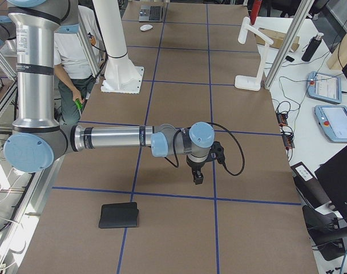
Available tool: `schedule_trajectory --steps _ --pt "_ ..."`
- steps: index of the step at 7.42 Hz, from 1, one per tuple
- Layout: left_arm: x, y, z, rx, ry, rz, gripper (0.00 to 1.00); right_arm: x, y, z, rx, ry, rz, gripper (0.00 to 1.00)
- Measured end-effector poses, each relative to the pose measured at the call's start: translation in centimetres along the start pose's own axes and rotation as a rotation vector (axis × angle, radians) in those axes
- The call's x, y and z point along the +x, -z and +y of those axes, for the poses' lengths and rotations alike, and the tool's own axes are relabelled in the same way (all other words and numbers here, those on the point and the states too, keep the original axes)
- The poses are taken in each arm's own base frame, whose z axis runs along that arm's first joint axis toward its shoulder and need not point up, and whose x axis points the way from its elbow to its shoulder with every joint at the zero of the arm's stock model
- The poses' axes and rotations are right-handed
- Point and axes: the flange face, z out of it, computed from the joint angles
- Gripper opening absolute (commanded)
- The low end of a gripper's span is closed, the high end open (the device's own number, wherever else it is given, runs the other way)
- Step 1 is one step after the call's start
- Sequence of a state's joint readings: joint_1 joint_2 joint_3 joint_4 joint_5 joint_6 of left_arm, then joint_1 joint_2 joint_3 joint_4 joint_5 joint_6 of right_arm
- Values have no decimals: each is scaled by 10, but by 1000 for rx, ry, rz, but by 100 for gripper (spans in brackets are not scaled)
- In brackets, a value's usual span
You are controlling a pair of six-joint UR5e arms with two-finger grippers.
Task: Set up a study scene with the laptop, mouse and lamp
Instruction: 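Grasp the open grey laptop off the table with the left gripper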
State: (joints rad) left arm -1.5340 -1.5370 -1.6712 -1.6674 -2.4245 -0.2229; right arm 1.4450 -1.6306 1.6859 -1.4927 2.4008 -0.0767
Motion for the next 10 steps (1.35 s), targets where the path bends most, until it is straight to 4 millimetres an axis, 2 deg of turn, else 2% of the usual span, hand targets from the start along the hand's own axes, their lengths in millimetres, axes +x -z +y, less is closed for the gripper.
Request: schedule_trajectory --steps 3,7,10 --pt "2 3 7 42 -49 13 100 0 0 0 2 2 -1 99" --pt "-7 2 38 87 -92 22 100 -14 -9 -4 -16 44 -6 99" --pt "-4 4 51 91 -107 63 100 -26 -3 12 -7 51 -36 99"
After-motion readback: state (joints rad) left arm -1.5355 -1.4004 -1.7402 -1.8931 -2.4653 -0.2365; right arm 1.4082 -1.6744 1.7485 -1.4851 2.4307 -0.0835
